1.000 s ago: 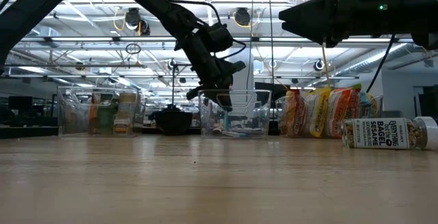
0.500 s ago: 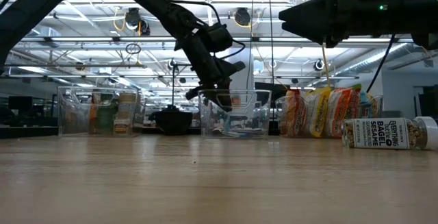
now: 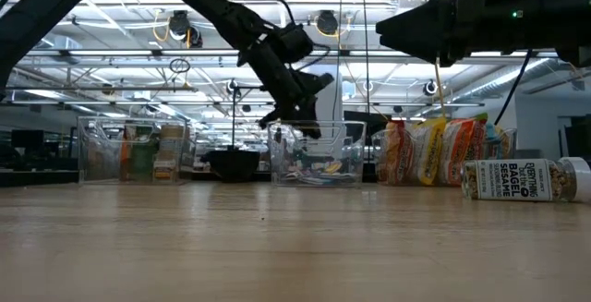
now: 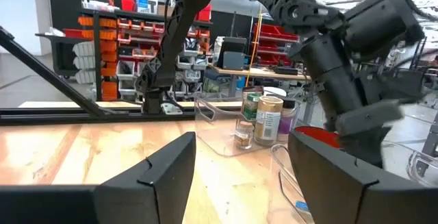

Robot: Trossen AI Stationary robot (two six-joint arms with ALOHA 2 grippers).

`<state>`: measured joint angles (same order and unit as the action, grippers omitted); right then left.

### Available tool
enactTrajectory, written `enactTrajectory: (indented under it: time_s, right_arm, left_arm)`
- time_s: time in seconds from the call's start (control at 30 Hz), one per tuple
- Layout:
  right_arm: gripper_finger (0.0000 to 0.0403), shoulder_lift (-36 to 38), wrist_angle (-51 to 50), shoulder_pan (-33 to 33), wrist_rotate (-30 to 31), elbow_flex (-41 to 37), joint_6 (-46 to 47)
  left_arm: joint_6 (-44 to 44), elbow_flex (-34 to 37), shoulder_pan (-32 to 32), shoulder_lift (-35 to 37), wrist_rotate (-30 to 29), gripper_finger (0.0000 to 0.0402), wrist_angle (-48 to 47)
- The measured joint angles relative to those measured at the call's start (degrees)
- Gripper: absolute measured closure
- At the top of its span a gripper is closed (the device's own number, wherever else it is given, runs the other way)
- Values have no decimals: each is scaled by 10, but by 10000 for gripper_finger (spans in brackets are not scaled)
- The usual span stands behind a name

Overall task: Pick & Place Food Item
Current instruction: Put the white seasoning bottle into the left transparent bin

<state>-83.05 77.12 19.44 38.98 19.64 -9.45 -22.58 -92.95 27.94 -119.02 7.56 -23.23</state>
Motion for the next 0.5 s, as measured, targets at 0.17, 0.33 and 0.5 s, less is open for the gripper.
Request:
enactTrajectory:
  time_s: [0.17, 0.33, 0.5]
  right_arm:
    - [178, 0, 2, 0, 0, 0, 0]
    - [177, 0, -10, 0, 0, 0, 1]
    - [181, 0, -21, 0, 0, 0, 20]
  left_arm:
    - [35, 0, 0, 38, 39, 366, 26]
    - [106, 0, -27, 99, 106, 366, 20]
    - [131, 12, -94, 172, 94, 366, 36]
